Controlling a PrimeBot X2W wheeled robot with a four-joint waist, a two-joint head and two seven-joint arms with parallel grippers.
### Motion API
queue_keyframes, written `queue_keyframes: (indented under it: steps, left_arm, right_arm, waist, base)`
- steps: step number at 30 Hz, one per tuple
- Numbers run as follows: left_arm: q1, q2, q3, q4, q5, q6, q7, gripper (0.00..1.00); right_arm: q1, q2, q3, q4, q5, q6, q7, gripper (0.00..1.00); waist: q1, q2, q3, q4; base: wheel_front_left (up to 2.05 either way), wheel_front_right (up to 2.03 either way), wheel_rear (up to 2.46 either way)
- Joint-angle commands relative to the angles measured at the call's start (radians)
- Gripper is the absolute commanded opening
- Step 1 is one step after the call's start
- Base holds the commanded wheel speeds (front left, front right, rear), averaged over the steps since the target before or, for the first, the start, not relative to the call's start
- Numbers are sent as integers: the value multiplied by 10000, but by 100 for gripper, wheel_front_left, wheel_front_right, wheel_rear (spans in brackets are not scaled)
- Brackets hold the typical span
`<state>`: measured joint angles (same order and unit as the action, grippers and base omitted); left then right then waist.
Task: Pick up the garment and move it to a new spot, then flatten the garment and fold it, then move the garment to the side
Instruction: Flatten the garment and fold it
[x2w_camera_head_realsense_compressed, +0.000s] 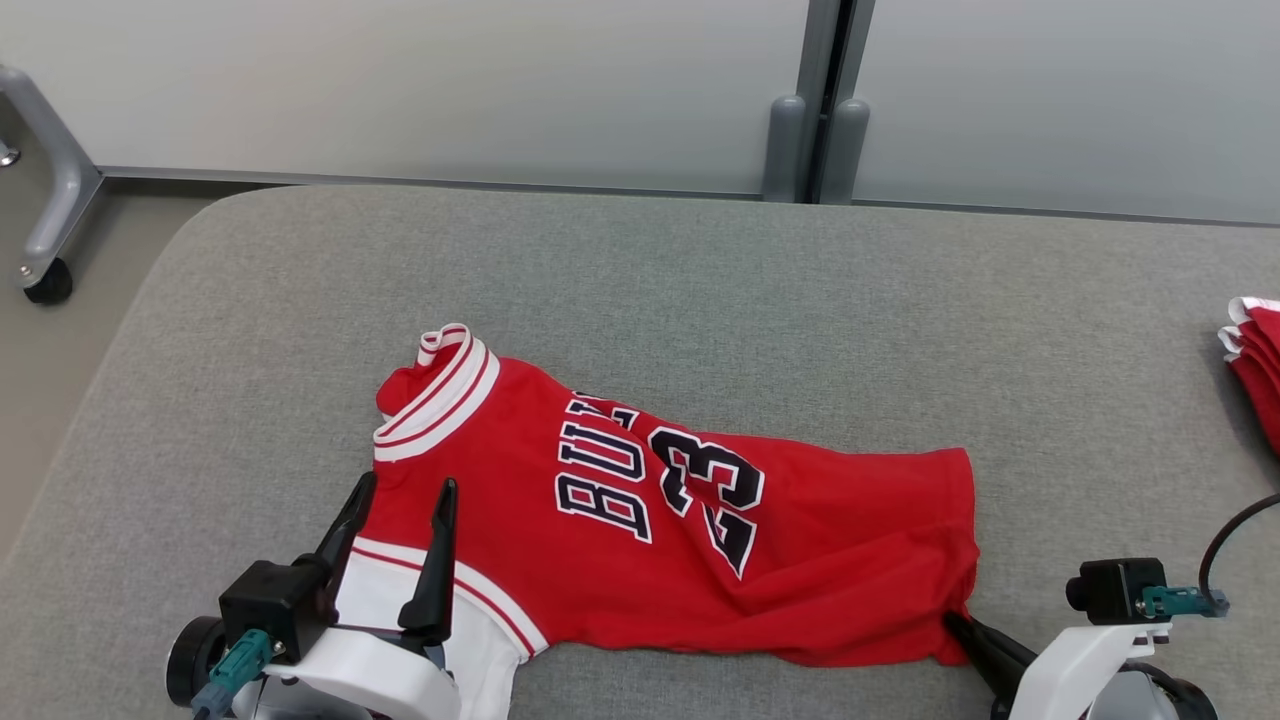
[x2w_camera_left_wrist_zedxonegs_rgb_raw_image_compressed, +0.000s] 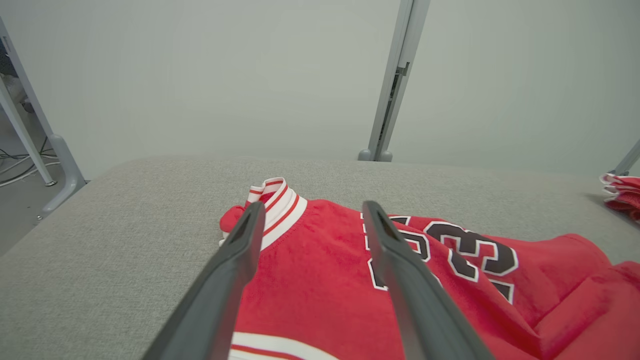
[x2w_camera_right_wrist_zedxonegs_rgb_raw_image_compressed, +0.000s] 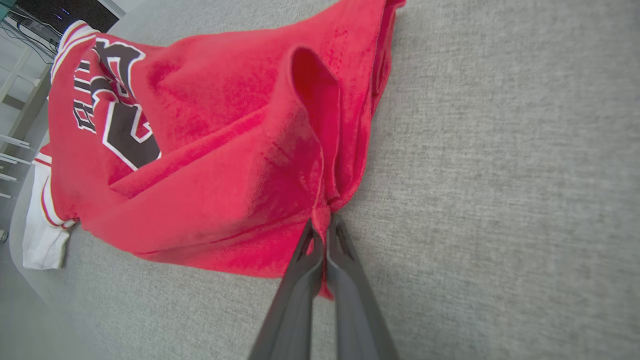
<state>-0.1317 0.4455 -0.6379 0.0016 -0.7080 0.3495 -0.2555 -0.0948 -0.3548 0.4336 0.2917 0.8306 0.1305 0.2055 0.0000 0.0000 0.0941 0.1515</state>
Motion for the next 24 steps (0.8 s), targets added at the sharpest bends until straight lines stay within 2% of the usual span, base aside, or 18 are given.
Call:
queue_keyframes:
  steps: [1, 9, 16, 24]
  left_arm:
    - [7, 62, 43, 30, -45, 44, 13, 100]
    - [93, 159, 76, -39, -85, 117, 18, 100]
    - [205, 277, 141, -36, -129, 163, 26, 100]
    - [235, 388, 153, -12, -168, 156, 96, 100]
  right_arm:
    - [-7, -125, 43, -21, 84, 6, 28, 0]
    - [109, -409, 152, -811, 352, 4, -154, 0]
    - [732, -1514, 305, -2270, 705, 4, 168, 0]
    - [1696, -2586, 424, -3098, 841, 4, 925, 0]
  waist:
    - [0, 0, -52, -86]
    - [0, 0, -120, -427]
    - [0, 0, -153, -805]
    - [0, 0, -118, -1080]
  base:
    - [0, 0, 0]
    - [0, 0, 0]
    - [0, 0, 0]
    - [0, 0, 0]
